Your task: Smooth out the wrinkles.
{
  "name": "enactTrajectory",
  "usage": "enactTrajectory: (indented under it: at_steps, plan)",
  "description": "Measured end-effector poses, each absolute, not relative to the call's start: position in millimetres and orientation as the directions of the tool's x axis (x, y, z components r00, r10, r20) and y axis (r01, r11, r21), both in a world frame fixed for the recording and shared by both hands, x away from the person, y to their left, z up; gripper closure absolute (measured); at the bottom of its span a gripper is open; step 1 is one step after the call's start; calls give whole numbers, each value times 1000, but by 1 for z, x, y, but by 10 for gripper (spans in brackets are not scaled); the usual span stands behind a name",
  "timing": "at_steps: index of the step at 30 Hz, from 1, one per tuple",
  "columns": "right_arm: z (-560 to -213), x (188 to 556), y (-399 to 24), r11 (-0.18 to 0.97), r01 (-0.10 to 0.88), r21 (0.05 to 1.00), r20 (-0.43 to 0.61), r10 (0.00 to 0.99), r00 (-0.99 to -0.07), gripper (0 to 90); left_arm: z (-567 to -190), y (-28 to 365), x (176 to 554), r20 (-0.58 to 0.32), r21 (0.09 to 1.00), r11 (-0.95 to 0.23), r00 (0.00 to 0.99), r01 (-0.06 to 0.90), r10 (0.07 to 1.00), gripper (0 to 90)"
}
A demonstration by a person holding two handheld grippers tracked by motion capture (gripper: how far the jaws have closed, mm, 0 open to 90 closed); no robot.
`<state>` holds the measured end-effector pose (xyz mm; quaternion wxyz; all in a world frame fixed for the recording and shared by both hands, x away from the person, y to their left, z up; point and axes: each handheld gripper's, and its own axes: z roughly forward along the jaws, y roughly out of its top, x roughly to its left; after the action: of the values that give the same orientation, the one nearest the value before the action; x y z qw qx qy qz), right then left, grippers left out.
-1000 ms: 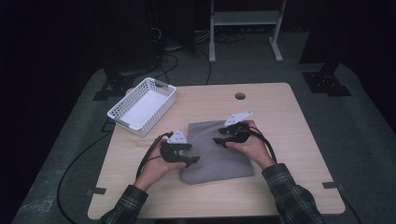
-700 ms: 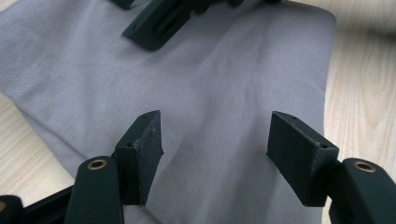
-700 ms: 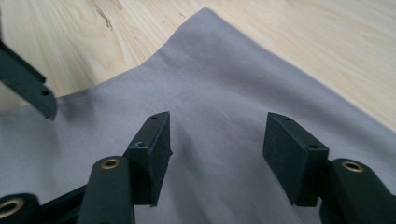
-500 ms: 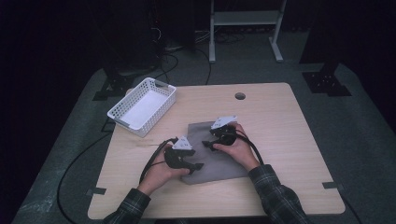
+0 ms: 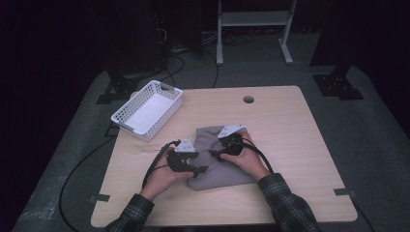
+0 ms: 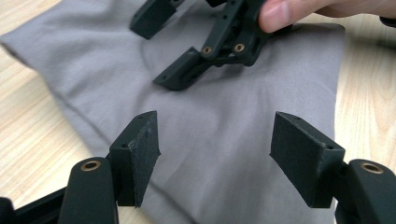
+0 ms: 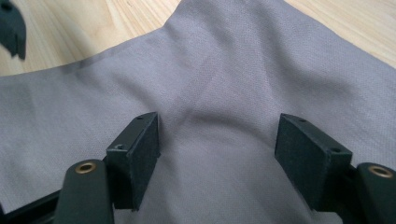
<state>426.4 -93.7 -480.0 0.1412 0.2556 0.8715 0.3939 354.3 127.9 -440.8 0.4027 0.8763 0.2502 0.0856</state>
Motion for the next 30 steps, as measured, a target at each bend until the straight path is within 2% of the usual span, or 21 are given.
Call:
enactTrajectory:
  at_steps: [22,30]
  plan:
    - [-481,415,-143,536,369,759,-26,591,-806,293,-440,136,358,-23,754,-550,851,359,525,285]
    - [-481,409,-161,533,375,758,-22,597,-802,293,-439,139,361,-7,749,-557,846,358,534,306]
